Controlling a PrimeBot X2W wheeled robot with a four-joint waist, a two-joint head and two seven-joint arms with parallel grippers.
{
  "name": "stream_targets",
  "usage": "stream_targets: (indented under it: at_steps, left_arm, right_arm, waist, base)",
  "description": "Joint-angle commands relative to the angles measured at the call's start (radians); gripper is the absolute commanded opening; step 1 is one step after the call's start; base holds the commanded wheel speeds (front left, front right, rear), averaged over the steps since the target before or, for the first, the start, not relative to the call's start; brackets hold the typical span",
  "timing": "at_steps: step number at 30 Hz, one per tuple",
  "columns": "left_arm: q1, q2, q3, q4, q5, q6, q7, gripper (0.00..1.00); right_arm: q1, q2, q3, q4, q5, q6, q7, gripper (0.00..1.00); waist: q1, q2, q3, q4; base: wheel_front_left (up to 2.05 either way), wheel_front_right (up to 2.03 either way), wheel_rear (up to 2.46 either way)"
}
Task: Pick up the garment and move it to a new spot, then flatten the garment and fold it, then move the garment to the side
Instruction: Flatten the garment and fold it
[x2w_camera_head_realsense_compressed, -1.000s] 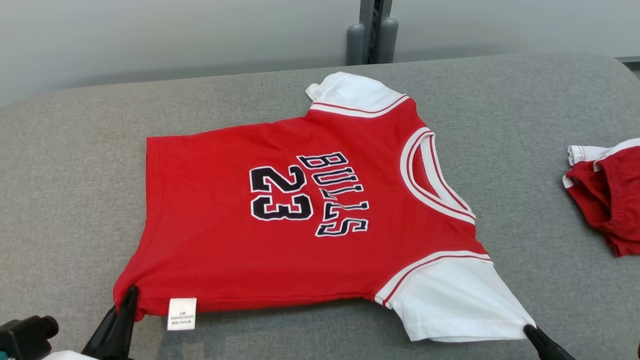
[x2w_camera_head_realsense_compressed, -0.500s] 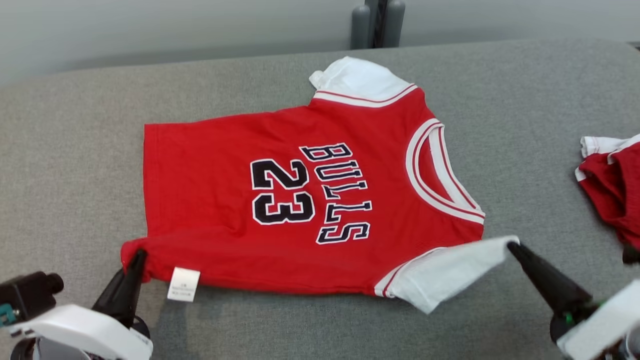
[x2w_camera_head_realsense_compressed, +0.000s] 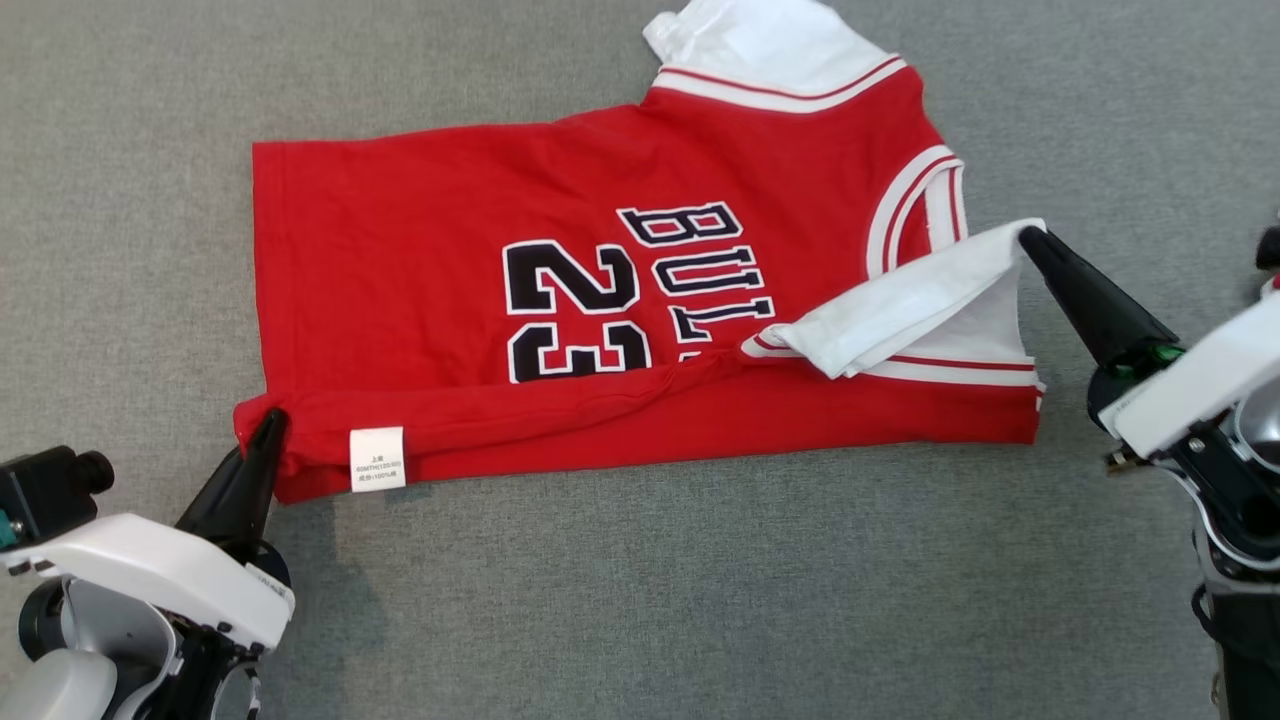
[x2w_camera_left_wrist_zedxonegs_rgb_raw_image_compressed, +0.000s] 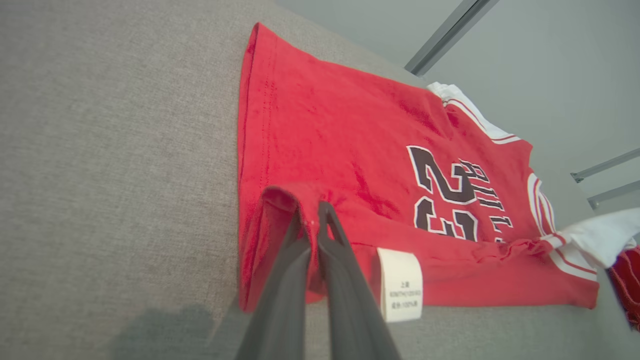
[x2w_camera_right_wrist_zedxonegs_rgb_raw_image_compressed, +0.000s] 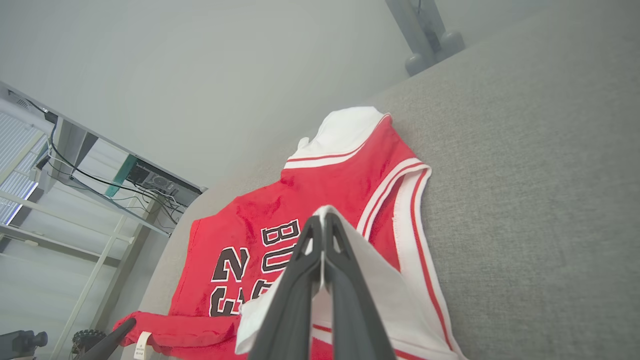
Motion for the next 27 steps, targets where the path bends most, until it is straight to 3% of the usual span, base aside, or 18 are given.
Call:
stream_targets:
  at_steps: [1,13,14,15,16,17,18,22,27]
  left_arm:
    - [-0.027,0.0,0.002,0.013,-0.003,-0.008,0.005,0.0]
    - [-0.055,-0.032,-0.012,0.091,-0.039,-0.047,0.025,0.0]
    - [-0.057,-0.036,-0.016,0.096,-0.041,-0.052,0.027,0.23]
    - [-0.059,-0.035,-0.019,0.1,-0.037,-0.057,0.026,0.72]
    - [-0.062,-0.039,-0.023,0.102,-0.033,-0.066,0.021,1.0]
    - [-0.061,-0.045,-0.023,0.105,-0.032,-0.071,0.012,1.0]
    - [-0.062,-0.045,-0.024,0.107,-0.019,-0.078,-0.001,1.0]
    - [-0.071,-0.081,0.002,0.107,0.035,-0.094,-0.13,1.0]
    - [-0.087,-0.102,0.04,0.109,0.144,-0.073,-0.253,1.0]
  right_arm:
    - [-0.03,-0.007,0.008,0.032,0.001,0.0,-0.004,0.0]
    - [-0.162,-0.04,0.103,0.28,0.007,0.0,-0.075,0.0]
    - [-0.166,-0.043,0.107,0.291,0.01,0.0,-0.093,0.0]
    - [-0.17,-0.047,0.113,0.292,0.01,0.0,-0.114,0.0]
    - [-0.167,-0.049,0.118,0.298,0.011,0.0,-0.138,0.25]
    - [-0.159,-0.052,0.128,0.298,0.012,0.0,-0.161,0.55]
    - [-0.149,-0.054,0.133,0.293,0.015,0.0,-0.189,1.0]
    - [-0.089,-0.079,0.132,0.242,-0.017,0.0,-0.351,1.0]
    - [-0.011,-0.104,0.121,0.153,-0.127,0.0,-0.535,1.0]
  waist:
    - [0.0,0.0,0.028,0.013]
    - [0.0,0.0,0.082,0.029]
    - [0.0,0.0,0.082,0.03]
    - [0.0,0.0,0.081,0.031]
    - [0.0,0.0,0.077,0.032]
    - [0.0,0.0,0.073,0.032]
    - [0.0,0.0,0.068,0.032]
    - [0.0,0.0,0.038,0.031]
    - [0.0,0.0,0.003,0.023]
  base:
    - [0.0,0.0,0.0]
    - [0.0,0.0,0.0]
    - [0.0,0.0,0.0]
    - [0.0,0.0,0.0]
    - [0.0,0.0,0.0]
    - [0.0,0.0,0.0]
    - [0.0,0.0,0.0]
    - [0.0,0.0,0.0]
    - [0.0,0.0,0.0]
